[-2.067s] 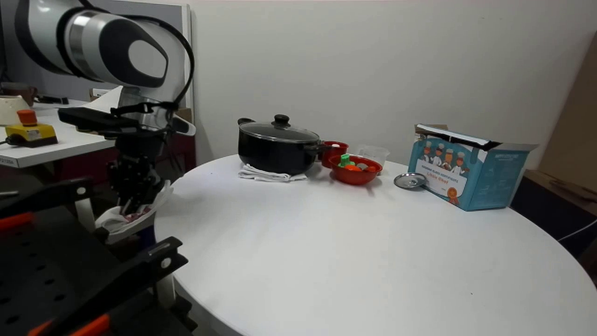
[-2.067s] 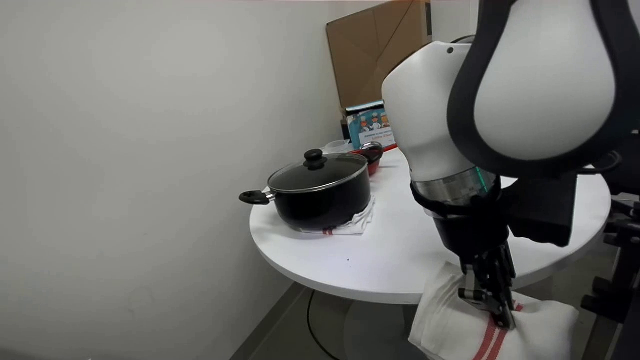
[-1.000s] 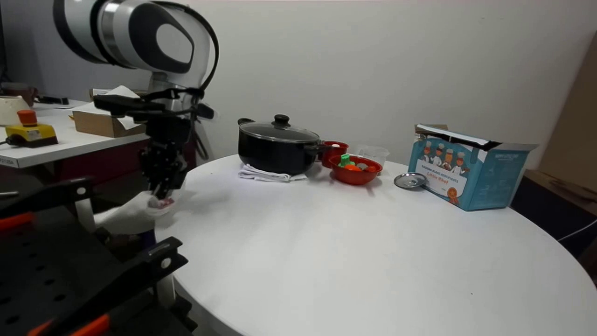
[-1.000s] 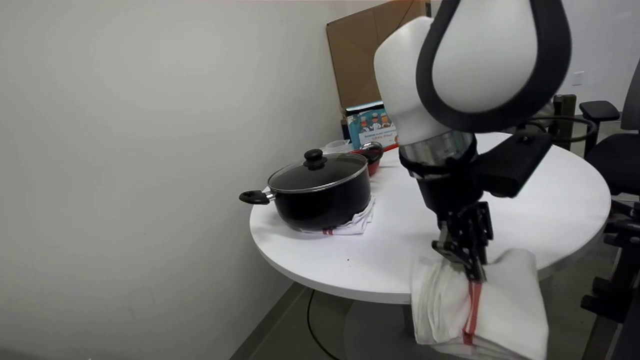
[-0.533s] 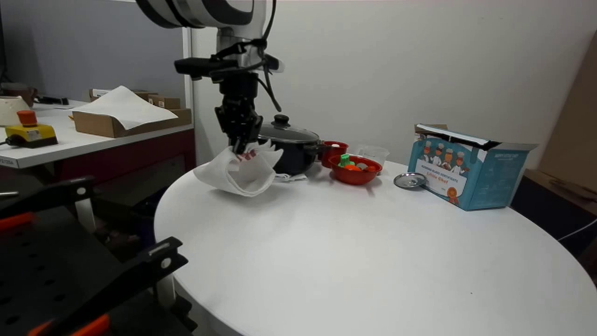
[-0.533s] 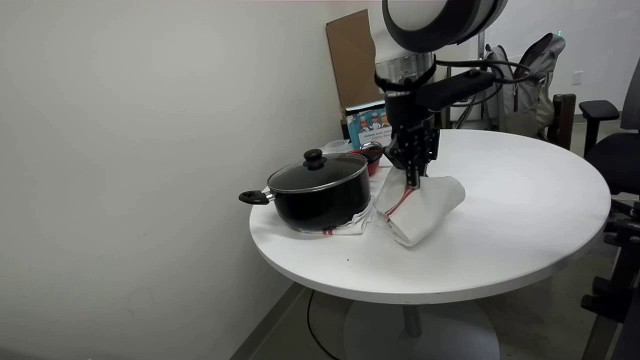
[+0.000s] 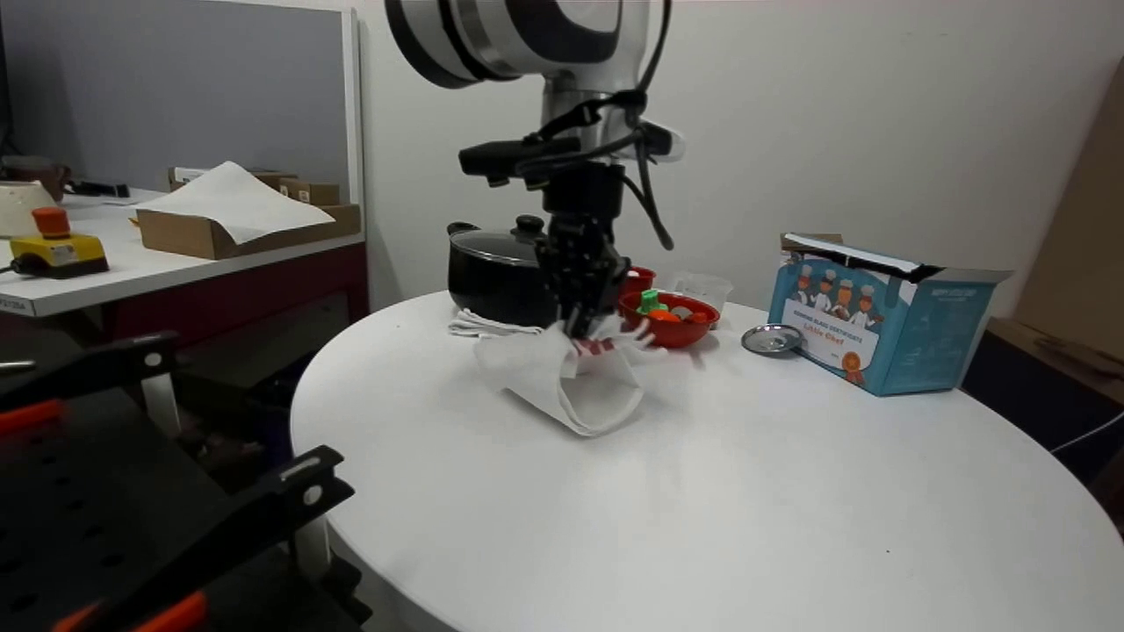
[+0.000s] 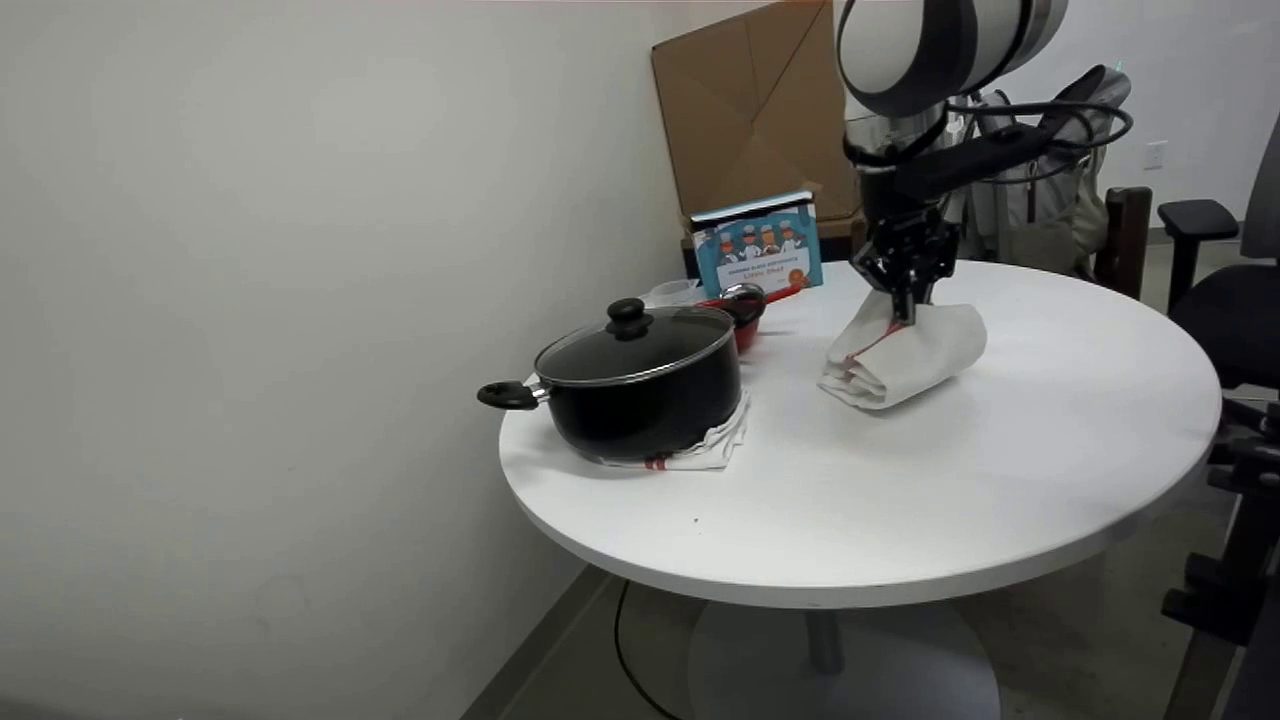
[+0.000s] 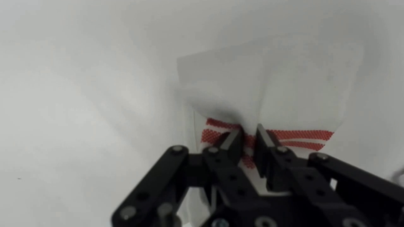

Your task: Wipe the table with the towel

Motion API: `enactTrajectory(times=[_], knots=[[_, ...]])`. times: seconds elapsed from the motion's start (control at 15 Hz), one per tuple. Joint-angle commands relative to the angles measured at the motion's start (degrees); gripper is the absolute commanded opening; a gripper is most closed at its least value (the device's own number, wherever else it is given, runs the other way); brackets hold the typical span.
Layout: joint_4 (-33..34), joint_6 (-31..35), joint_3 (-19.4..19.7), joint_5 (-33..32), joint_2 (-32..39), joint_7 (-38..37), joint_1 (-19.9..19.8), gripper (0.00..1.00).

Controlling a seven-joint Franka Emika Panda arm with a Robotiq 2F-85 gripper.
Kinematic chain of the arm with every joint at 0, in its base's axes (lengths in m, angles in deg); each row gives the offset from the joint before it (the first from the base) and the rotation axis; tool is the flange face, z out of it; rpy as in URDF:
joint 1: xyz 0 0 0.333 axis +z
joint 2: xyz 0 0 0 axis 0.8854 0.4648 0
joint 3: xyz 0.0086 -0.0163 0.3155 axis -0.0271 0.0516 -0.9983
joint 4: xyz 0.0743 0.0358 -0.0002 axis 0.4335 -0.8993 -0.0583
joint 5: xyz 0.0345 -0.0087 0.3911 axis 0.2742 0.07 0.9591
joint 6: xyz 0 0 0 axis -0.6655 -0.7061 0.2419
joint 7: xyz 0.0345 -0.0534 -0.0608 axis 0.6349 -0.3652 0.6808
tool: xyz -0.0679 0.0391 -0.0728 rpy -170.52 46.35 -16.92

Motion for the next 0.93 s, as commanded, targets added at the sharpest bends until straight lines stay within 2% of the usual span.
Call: enactTrajectory(times=[0.0,0.2,0.47,0.73,0.87], knots=[[3.3,-0.9,4.0,0.7,3.7,-1.5,-5.9,0.07],[5.4,-1.5,6.4,0.8,7.1,-2.3,-9.3,0.07],[6.1,-2.0,5.7,0.8,11.7,-2.7,-9.8,0.07],[3.4,-1.0,1.6,0.0,14.4,-2.7,-4.9,0.07],[1.7,-0.7,0.5,-0.9,13.3,-2.5,-1.6,0.07]])
